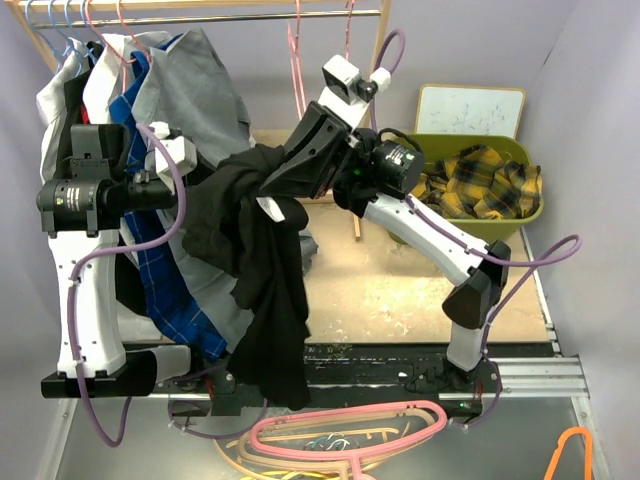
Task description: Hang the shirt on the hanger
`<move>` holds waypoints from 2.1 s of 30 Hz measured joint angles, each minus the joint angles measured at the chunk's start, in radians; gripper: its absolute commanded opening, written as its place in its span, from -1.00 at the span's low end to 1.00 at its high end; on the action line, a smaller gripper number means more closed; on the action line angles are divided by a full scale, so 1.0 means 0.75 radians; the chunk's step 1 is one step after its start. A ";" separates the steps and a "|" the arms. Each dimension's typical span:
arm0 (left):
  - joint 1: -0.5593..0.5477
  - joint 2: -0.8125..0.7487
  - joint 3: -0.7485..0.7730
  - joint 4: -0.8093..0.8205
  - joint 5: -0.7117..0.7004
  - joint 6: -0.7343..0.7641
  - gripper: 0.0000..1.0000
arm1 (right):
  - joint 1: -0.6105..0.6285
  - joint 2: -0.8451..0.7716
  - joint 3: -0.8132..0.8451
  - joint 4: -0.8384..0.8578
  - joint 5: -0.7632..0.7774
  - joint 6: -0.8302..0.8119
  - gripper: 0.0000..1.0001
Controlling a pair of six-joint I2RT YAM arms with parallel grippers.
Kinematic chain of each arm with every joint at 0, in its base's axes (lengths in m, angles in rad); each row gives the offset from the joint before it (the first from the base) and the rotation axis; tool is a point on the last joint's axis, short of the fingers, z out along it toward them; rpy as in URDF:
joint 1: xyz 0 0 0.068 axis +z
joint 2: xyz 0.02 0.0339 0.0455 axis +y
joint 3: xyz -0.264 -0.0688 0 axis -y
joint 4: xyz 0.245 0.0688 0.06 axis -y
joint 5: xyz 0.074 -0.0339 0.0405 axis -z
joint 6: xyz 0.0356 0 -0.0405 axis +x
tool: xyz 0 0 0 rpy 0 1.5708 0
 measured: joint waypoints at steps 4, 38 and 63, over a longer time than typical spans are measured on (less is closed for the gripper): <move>0.000 0.012 -0.024 0.020 0.001 -0.008 -1.00 | -0.038 -0.087 -0.258 0.095 0.001 0.047 -1.00; -0.008 0.090 -0.010 0.498 -0.788 -0.433 -1.00 | -0.357 -0.989 -1.300 -1.274 0.760 -1.321 0.13; -0.007 -0.078 -0.145 0.167 -0.709 -0.277 -1.00 | -0.345 -1.164 -2.030 -1.291 0.960 -1.248 1.00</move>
